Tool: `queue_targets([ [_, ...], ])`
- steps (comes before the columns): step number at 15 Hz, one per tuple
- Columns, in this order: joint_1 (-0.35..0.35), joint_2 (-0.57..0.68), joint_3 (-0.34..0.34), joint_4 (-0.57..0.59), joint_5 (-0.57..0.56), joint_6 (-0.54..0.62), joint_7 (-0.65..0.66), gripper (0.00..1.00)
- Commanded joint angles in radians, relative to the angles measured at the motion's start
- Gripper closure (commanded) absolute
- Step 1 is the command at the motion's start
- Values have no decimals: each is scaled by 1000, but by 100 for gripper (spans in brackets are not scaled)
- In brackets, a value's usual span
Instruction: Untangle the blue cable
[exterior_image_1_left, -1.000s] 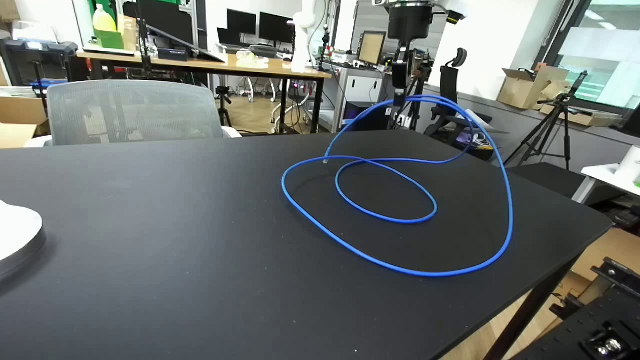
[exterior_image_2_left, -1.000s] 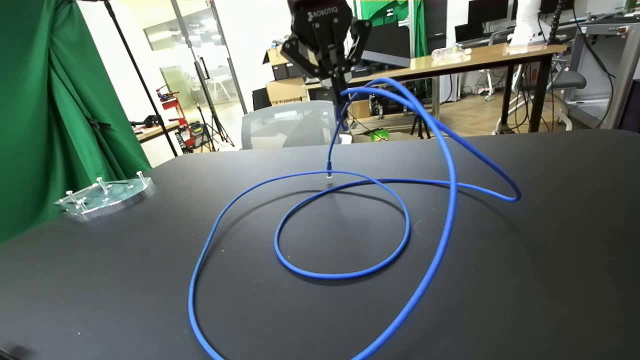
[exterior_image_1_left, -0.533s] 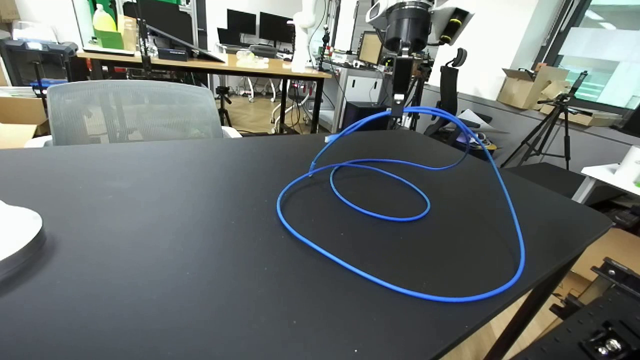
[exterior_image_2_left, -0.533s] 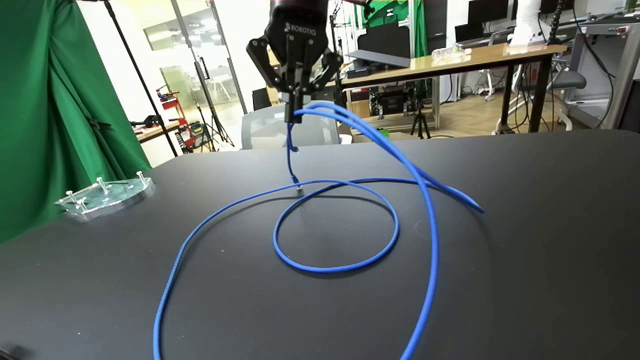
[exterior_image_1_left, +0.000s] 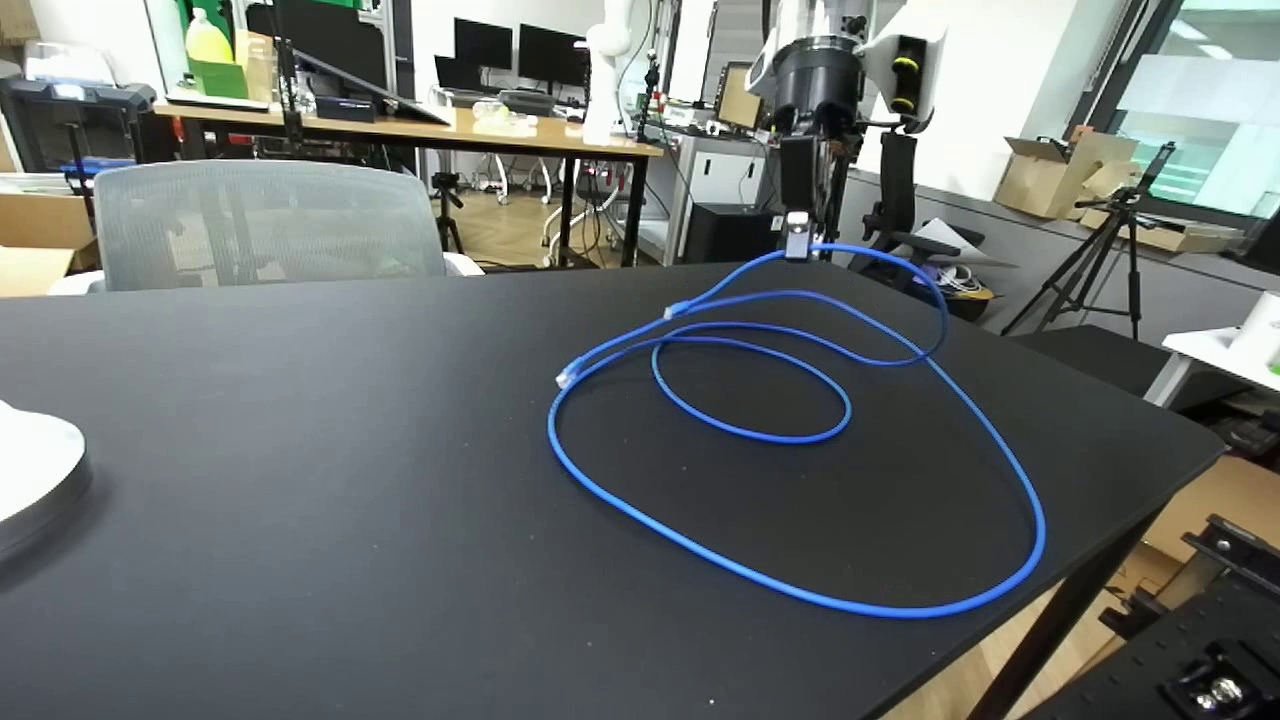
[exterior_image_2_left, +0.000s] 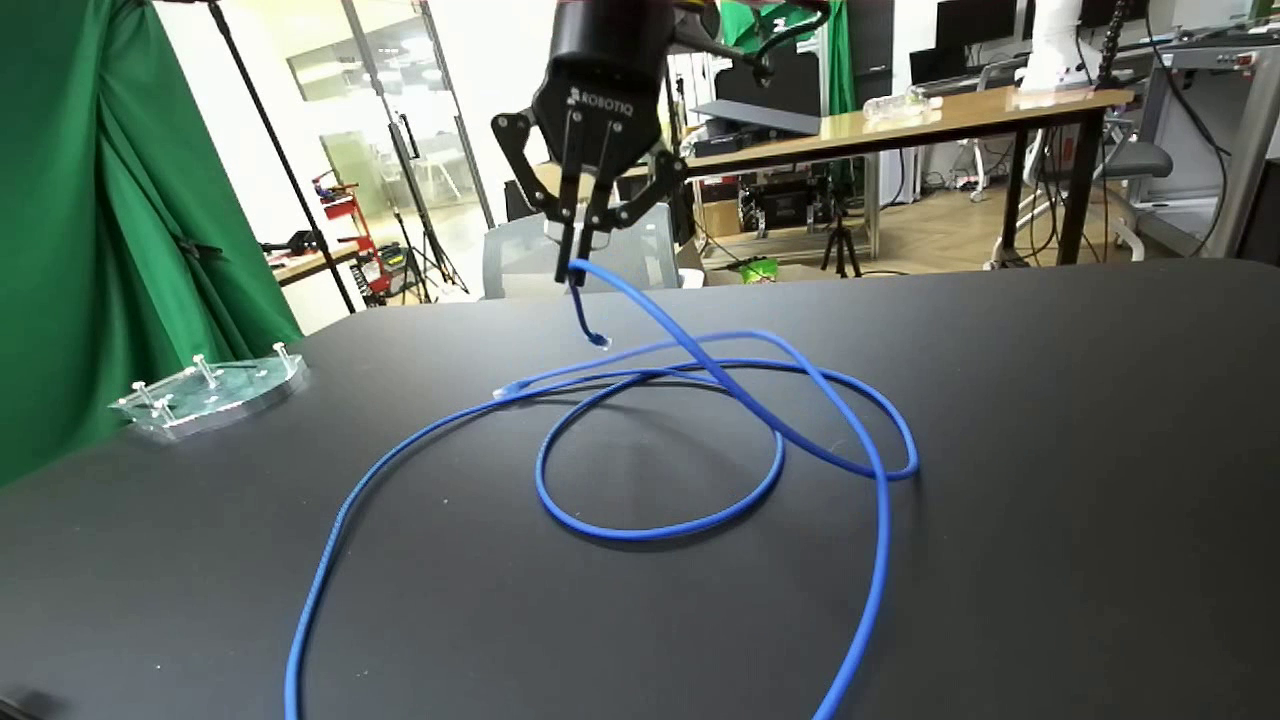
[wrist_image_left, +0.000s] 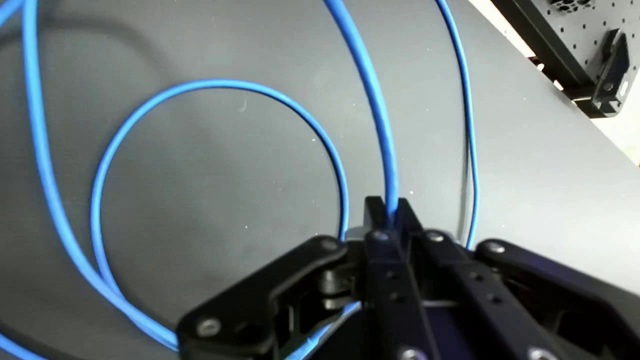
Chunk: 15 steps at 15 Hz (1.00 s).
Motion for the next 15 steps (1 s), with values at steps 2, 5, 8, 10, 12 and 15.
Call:
queue_targets([
  [2, 9, 8, -12, 15, -55, 23, 123, 98],
  [5, 32, -11, -12, 8, -162, 47, 127, 98],
  [8, 48, 2, -34, 29, -303, 136, 219, 98],
  [10, 45, 28, -49, 63, -384, 201, 270, 98],
  [12, 39, 54, -67, 93, -448, 276, 324, 98],
  [15, 25, 109, -99, 144, -506, 397, 418, 98],
])
